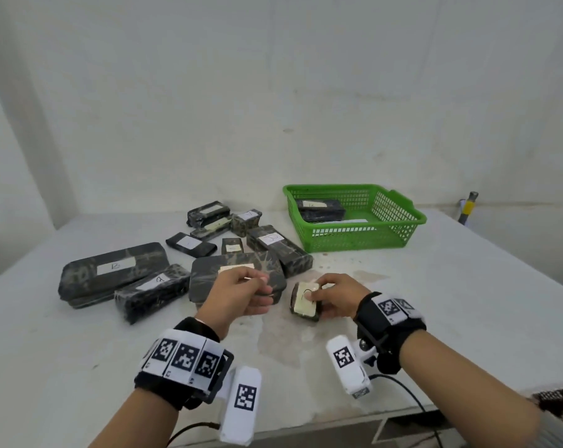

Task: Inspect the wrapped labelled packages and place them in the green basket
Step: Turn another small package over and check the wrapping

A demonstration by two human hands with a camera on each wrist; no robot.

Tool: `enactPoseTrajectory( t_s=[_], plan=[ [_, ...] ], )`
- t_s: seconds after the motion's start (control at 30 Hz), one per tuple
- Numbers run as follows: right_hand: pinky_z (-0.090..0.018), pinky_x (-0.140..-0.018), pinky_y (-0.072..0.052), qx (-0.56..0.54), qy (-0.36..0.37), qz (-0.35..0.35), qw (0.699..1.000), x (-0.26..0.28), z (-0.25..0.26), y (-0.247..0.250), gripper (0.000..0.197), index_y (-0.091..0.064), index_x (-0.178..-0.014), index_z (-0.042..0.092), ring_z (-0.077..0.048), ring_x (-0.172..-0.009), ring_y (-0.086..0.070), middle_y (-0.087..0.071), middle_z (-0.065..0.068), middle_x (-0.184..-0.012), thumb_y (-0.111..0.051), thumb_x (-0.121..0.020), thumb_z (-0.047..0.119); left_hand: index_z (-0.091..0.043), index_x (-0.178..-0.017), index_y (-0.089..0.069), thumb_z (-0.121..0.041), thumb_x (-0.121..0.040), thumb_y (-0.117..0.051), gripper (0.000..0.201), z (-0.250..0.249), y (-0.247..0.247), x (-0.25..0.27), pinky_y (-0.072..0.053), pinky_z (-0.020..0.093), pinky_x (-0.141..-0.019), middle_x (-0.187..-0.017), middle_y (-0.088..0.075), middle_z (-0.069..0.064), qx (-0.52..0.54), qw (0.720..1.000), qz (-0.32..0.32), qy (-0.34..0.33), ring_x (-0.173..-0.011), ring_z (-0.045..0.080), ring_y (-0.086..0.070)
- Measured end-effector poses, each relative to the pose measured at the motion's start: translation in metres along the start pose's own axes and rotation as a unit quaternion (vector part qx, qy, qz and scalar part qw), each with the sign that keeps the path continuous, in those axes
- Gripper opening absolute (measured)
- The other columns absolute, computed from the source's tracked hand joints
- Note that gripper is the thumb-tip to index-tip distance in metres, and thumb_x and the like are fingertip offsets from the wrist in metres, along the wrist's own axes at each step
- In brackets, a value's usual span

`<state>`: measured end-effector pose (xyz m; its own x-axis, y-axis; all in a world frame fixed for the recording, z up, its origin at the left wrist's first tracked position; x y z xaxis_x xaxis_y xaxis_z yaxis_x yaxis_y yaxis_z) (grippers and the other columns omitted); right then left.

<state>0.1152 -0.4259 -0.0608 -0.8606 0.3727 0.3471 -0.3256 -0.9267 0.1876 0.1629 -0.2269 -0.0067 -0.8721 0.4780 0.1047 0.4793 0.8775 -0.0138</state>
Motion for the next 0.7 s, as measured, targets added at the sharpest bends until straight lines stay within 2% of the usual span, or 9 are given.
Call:
enactPoseTrajectory(
  t_s=[0.03, 0.13, 0.2, 0.3, 0.37, 0.43, 0.5, 0.6, 0.7],
  plan=[
    [-0.031, -0.055, -0.059, -0.033, 0.007, 0.005, 0.999, 0.003, 0.002, 0.0, 0.022, -0.053, -0.089, 0.01, -0.017, -0.054, -0.067, -0.063, -0.013, -0.084, -0.068, -0.087, -0.005, -0.003, -0.094, -0.063, -0.004, -0.098, -0.055, 0.009, 0.002, 0.001, -0.001, -0.059, 0.024, -0.057, -0.087, -0.067, 0.015, 0.003, 1.0, 0.0, 0.001, -0.067, 0.022, -0.066],
    [-0.031, -0.071, -0.059, -0.115, 0.048, 0.052, 0.991, 0.012, 0.018, -0.006, 0.015, -0.06, -0.09, 0.008, -0.023, -0.07, -0.068, -0.068, -0.011, -0.09, -0.067, -0.087, -0.004, -0.004, -0.099, -0.063, -0.012, -0.097, -0.06, 0.009, 0.004, 0.008, -0.009, -0.061, 0.027, -0.064, -0.092, -0.067, 0.014, 0.015, 1.0, -0.006, -0.008, -0.075, 0.021, -0.067],
    [-0.028, -0.069, -0.06, -0.148, 0.083, 0.096, 0.981, 0.021, 0.032, -0.019, 0.016, -0.063, -0.092, 0.006, -0.02, -0.072, -0.069, -0.07, -0.01, -0.087, -0.066, -0.086, -0.008, -0.005, -0.105, -0.062, -0.021, -0.094, -0.064, 0.019, 0.003, 0.009, -0.015, -0.06, 0.029, -0.068, -0.098, -0.067, 0.012, 0.017, 1.0, -0.007, -0.02, -0.083, 0.021, -0.068],
    [-0.027, -0.072, -0.057, -0.119, 0.142, 0.137, 0.973, 0.026, 0.054, -0.042, 0.023, -0.066, -0.099, 0.004, -0.019, -0.079, -0.07, -0.071, -0.012, -0.089, -0.066, -0.083, -0.012, -0.015, -0.11, -0.065, -0.036, -0.084, -0.075, 0.035, -0.004, 0.004, -0.026, -0.06, 0.033, -0.075, -0.108, -0.069, 0.015, 0.002, 0.999, 0.026, -0.04, -0.094, 0.027, -0.071],
    [-0.025, -0.072, -0.055, -0.085, 0.175, 0.134, 0.972, 0.026, 0.067, -0.05, 0.032, -0.066, -0.107, 0.004, -0.018, -0.081, -0.069, -0.071, -0.01, -0.087, -0.07, -0.08, -0.012, -0.024, -0.109, -0.07, -0.045, -0.074, -0.082, 0.042, -0.011, 0.002, -0.028, -0.059, 0.045, -0.085, -0.109, -0.069, 0.019, -0.03, 0.996, 0.051, -0.063, -0.1, 0.032, -0.07],
    [-0.023, -0.07, -0.054, -0.076, 0.196, 0.109, 0.972, 0.019, 0.077, -0.052, 0.038, -0.067, -0.109, 0.006, -0.016, -0.08, -0.068, -0.07, -0.006, -0.082, -0.074, -0.076, -0.011, -0.024, -0.105, -0.073, -0.042, -0.072, -0.085, 0.04, -0.019, 0.004, -0.03, -0.056, 0.05, -0.087, -0.107, -0.068, 0.025, -0.024, 0.994, 0.062, -0.091, -0.097, 0.036, -0.069],
    [-0.024, -0.073, -0.053, -0.096, 0.213, 0.083, 0.969, 0.01, 0.086, -0.051, 0.036, -0.067, -0.106, 0.007, -0.015, -0.08, -0.068, -0.07, -0.003, -0.082, -0.078, -0.075, -0.006, -0.017, -0.104, -0.073, -0.034, -0.073, -0.078, 0.036, -0.026, 0.013, -0.033, -0.058, 0.044, -0.08, -0.107, -0.067, 0.029, 0.021, 0.993, 0.05, -0.109, -0.089, 0.031, -0.068],
    [-0.025, -0.077, -0.051, -0.111, 0.249, 0.071, 0.96, 0.005, 0.095, -0.056, 0.028, -0.069, -0.102, 0.012, -0.014, -0.085, -0.066, -0.072, -0.005, -0.092, -0.079, -0.076, 0.016, -0.01, -0.11, -0.07, -0.025, -0.079, -0.066, 0.035, -0.034, 0.026, -0.039, -0.059, 0.039, -0.071, -0.102, -0.07, 0.024, 0.095, 0.984, 0.018, -0.15, -0.088, 0.026, -0.067],
    [-0.024, -0.08, -0.052, -0.122, 0.277, 0.113, 0.946, 0.004, 0.097, -0.071, 0.032, -0.07, -0.101, 0.018, -0.01, -0.09, -0.065, -0.07, -0.004, -0.101, -0.074, -0.072, 0.029, -0.011, -0.117, -0.066, -0.023, -0.084, -0.061, 0.035, -0.033, 0.035, -0.043, -0.06, 0.042, -0.075, -0.099, -0.068, 0.017, 0.141, 0.972, -0.008, -0.187, -0.088, 0.024, -0.066]
  ],
)
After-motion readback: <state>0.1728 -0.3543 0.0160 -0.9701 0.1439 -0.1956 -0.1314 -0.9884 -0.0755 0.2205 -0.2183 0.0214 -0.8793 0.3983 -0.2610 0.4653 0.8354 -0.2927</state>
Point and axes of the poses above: each hand's wrist, its own x-axis away from the middle knuckle, its own y-axis out of the back of the hand, z = x × y, the point moved 10 cm from there along -x, towards the middle knuckle
